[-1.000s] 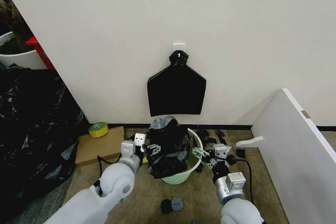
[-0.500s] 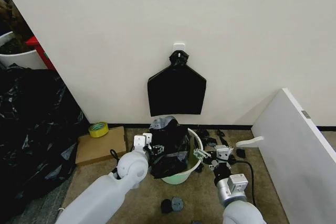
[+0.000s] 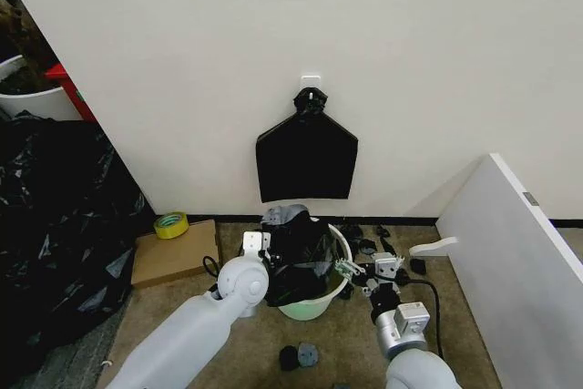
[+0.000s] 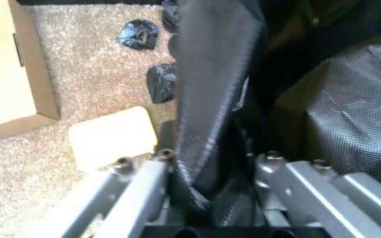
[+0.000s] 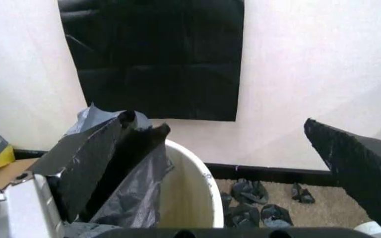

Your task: Place the garbage bag over the trash bin.

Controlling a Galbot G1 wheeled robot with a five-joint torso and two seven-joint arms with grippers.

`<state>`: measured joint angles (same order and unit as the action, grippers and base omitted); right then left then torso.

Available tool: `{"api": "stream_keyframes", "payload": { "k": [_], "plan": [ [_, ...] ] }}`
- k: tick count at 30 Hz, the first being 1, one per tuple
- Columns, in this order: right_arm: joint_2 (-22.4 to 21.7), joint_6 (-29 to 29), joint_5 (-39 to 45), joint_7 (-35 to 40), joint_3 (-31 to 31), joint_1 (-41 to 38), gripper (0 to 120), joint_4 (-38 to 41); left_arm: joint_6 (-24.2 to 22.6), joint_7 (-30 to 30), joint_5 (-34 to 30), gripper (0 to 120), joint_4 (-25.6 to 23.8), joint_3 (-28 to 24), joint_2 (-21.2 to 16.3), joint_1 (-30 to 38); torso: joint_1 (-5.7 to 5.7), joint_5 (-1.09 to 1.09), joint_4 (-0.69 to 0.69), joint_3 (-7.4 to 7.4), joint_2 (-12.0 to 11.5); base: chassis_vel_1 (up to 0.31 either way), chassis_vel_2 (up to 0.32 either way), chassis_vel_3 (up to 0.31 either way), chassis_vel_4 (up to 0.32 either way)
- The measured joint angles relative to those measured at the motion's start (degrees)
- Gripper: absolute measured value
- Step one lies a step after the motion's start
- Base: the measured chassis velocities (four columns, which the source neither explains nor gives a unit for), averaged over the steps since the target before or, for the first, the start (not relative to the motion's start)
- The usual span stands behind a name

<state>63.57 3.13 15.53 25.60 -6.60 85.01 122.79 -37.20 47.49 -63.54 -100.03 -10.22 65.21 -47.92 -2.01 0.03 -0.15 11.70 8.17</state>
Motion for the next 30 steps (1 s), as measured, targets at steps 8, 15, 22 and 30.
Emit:
{"api": "stream_keyframes", "payload": {
  "k": [8, 15, 22, 30],
  "plan": [
    [0.0, 0.3, 0.6, 0.3, 0.4, 0.0, 100, 0.7, 3.4, -0.8, 0.4, 2, -0.5, 1.9, -0.4, -1.7, 0.0, -0.02, -0.02, 0.0, 0.0, 0.0, 0.0, 0.0, 0.0],
    [-0.4, 0.9, 2.3, 0.3, 0.4, 0.0, 100, 2.0, 7.6, -3.1, 4.1, 2, -2.5, 3.9, -1.1, -4.7, 0.0, -0.01, -0.01, 0.0, 0.0, 0.0, 0.0, 0.0, 0.0],
    [-4.3, 5.1, 16.2, -8.3, -3.1, -1.3, 100, 9.0, 14.3, -12.1, 16.2, 1, -7.0, 6.4, -4.1, -10.0, 0.0, 0.0, 0.01, 0.0, 0.0, 0.0, 0.0, 0.0, 0.0],
    [-13.5, 9.9, 23.7, -21.1, -5.7, -7.7, 100, 8.7, 18.1, -18.4, 20.6, 1, -12.5, 9.6, -7.1, -16.0, 0.0, 0.01, 0.0, 0.0, 0.0, 0.0, 0.0, 0.0, 0.0]
  ]
}}
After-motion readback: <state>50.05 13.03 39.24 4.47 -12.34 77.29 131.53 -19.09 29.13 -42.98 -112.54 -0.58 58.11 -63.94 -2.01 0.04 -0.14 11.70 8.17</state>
